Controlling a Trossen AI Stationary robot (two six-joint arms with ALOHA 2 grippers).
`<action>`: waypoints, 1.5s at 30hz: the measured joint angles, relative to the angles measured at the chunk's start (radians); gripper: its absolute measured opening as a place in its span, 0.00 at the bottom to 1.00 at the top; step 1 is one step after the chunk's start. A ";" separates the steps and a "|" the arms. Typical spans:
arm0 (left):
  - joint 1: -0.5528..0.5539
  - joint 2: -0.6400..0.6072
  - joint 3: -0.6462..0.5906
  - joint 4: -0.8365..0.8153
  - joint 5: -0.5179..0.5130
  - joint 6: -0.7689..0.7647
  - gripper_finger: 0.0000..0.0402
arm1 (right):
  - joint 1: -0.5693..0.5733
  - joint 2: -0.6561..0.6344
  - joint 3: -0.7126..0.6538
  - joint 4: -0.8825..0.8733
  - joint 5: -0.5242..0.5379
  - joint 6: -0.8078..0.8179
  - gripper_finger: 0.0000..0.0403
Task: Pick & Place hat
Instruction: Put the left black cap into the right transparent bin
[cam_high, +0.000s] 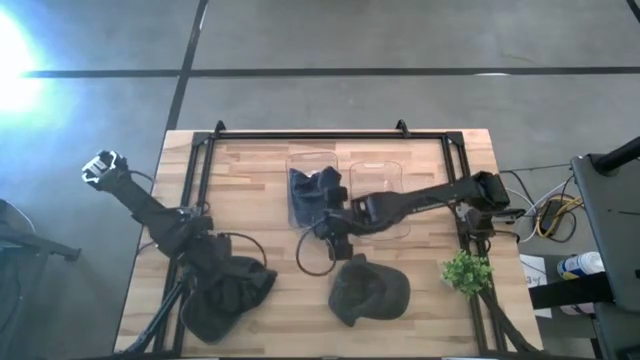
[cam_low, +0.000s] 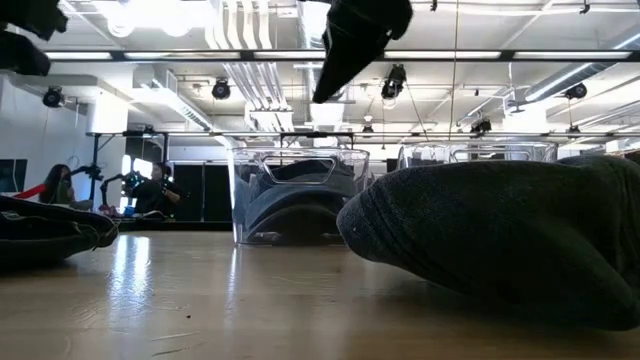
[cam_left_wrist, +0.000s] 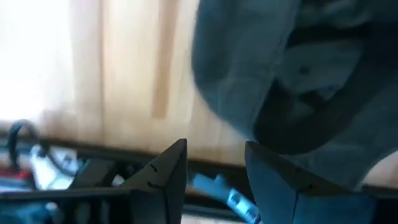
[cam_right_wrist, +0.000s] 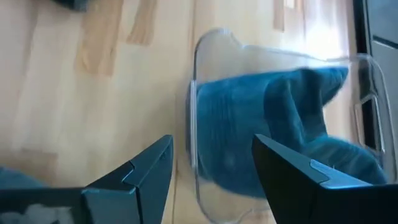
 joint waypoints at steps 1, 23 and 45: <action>-0.007 -0.002 -0.005 -0.006 0.000 -0.014 0.38 | 0.014 0.000 -0.004 -0.009 0.009 0.010 0.54; -0.013 -0.035 -0.234 0.255 0.197 -0.251 0.38 | 0.226 0.000 -0.042 -0.103 0.087 0.414 0.54; 0.042 -0.062 -0.097 0.524 0.021 -0.138 0.38 | 0.250 0.000 -0.042 -0.129 0.098 0.539 0.54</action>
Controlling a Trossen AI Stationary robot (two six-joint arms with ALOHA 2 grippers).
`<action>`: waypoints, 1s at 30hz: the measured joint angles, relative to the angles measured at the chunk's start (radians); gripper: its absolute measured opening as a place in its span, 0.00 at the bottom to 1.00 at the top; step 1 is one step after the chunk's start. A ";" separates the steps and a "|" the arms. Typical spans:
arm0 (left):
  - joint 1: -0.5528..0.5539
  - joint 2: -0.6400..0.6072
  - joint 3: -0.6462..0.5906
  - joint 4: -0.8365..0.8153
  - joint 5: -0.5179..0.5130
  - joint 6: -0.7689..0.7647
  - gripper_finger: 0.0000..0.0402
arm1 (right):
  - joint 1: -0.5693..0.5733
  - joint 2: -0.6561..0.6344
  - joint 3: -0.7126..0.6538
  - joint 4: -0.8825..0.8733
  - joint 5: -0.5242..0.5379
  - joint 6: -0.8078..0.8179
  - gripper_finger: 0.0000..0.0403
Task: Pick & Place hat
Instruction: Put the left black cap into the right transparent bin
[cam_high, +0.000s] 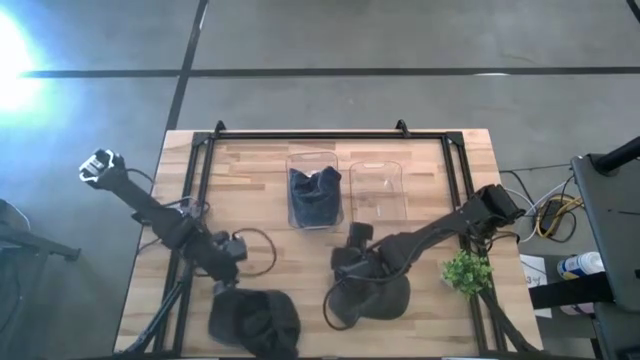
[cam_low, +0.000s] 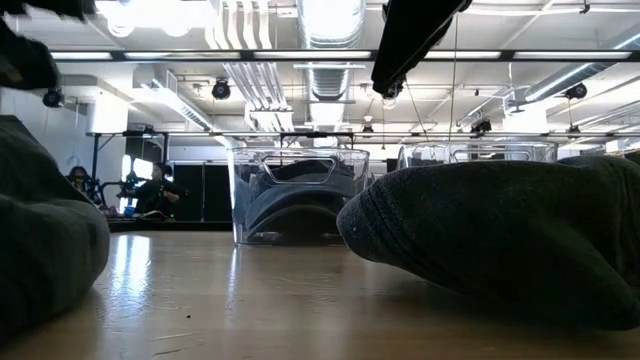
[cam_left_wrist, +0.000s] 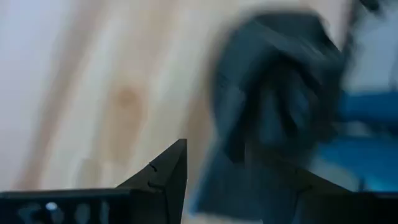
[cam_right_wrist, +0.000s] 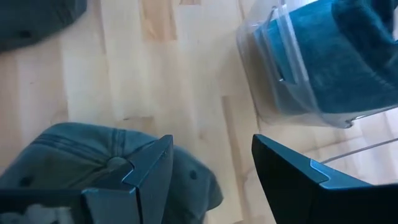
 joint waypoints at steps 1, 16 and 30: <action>-0.027 0.002 0.012 0.000 0.016 0.029 0.38 | 0.002 0.000 0.000 0.000 -0.006 0.010 0.54; -0.409 0.355 0.194 0.091 -0.056 0.194 0.38 | 0.026 0.000 0.000 -0.024 -0.006 0.080 0.54; -0.515 0.694 0.447 -0.014 -0.182 0.067 0.38 | 0.025 0.000 -0.003 -0.046 -0.005 0.071 0.54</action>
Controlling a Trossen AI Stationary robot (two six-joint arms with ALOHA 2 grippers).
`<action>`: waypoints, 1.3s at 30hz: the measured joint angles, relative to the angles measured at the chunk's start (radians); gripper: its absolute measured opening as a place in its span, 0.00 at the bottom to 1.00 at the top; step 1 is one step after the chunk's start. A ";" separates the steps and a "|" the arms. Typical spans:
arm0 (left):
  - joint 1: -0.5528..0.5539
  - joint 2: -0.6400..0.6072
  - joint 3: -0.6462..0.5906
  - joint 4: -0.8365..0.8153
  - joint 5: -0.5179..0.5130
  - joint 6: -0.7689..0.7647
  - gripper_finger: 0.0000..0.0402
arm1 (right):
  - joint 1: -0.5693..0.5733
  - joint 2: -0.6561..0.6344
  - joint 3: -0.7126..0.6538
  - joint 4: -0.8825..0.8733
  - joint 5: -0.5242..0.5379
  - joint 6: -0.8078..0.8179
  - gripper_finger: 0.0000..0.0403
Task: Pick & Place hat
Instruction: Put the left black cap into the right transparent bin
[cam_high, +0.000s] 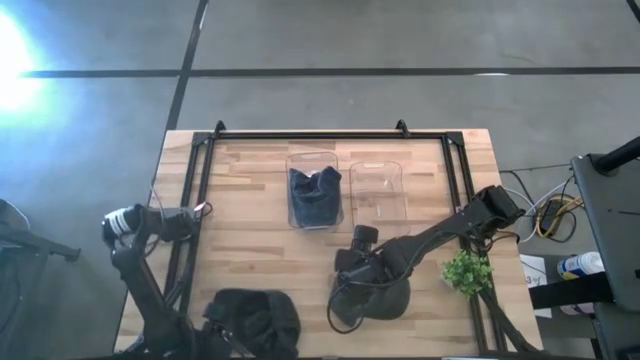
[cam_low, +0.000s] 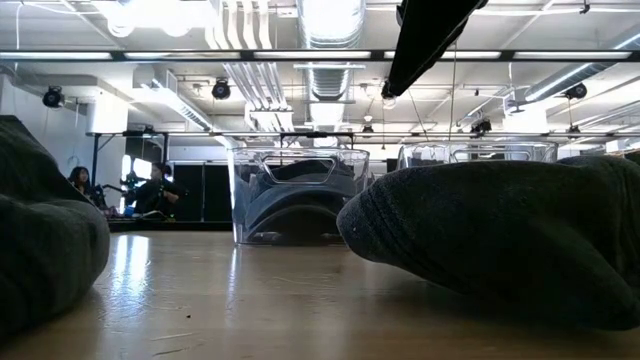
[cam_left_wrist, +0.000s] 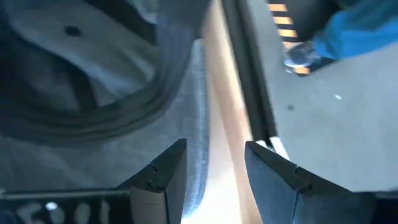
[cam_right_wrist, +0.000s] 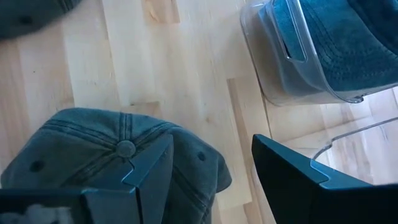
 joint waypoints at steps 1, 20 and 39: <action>-0.004 0.015 0.014 -0.015 -0.012 -0.019 0.38 | 0.000 0.000 -0.001 0.000 0.000 0.000 0.54; -0.023 0.057 0.045 -0.033 -0.136 -0.203 0.38 | 0.002 0.000 -0.009 0.001 -0.005 -0.003 0.54; -0.023 0.077 -0.107 0.039 -0.188 -0.209 0.38 | 0.002 0.000 -0.009 0.000 -0.008 -0.002 0.54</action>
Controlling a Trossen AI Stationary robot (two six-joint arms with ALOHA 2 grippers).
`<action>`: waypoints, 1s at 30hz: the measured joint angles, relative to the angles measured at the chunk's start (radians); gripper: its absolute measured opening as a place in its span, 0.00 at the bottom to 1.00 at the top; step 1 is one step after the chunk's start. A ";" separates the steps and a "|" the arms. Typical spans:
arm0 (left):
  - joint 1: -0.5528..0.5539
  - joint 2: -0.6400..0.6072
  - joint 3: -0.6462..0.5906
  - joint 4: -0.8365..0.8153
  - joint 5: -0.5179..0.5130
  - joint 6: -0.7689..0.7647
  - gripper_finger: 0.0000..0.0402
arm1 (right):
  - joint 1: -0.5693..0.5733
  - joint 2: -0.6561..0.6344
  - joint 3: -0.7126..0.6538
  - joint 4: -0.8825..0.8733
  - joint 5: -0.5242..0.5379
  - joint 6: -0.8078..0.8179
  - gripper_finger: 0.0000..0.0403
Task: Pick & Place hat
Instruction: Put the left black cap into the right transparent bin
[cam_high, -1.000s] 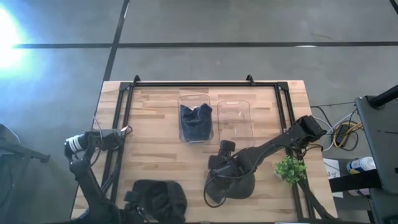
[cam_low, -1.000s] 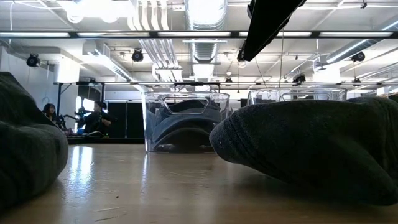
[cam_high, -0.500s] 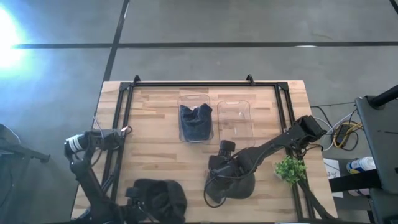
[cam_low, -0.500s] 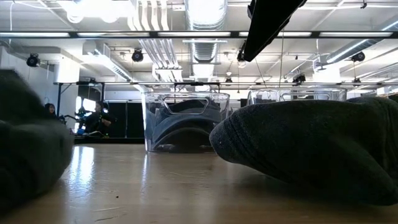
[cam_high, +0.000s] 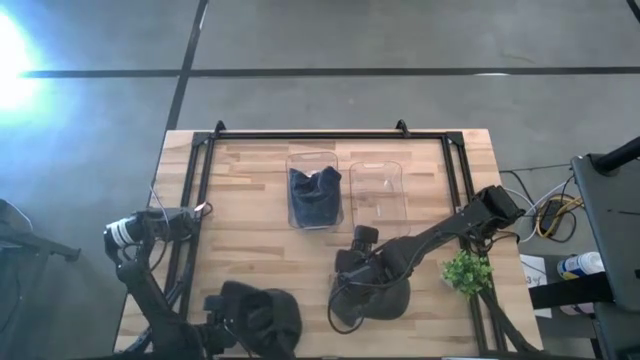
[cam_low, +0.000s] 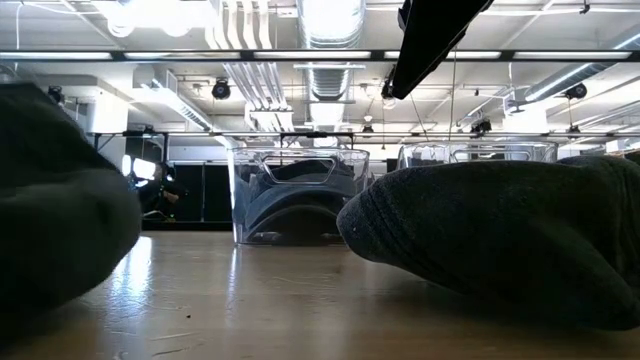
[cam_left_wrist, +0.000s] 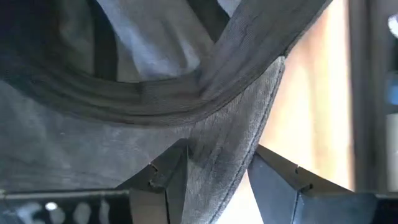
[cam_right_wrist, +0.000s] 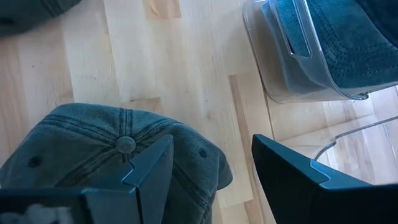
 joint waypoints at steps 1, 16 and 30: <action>0.000 0.004 -0.006 -0.001 -0.015 0.004 0.38 | 0.000 0.000 0.000 0.000 0.000 0.000 0.54; 0.087 0.015 0.009 -0.329 -0.264 0.004 0.11 | 0.000 0.000 0.000 -0.007 -0.012 0.003 0.54; 0.216 -0.225 0.123 -0.341 -0.358 -0.188 0.01 | 0.081 -0.108 0.004 -0.009 0.073 0.184 0.54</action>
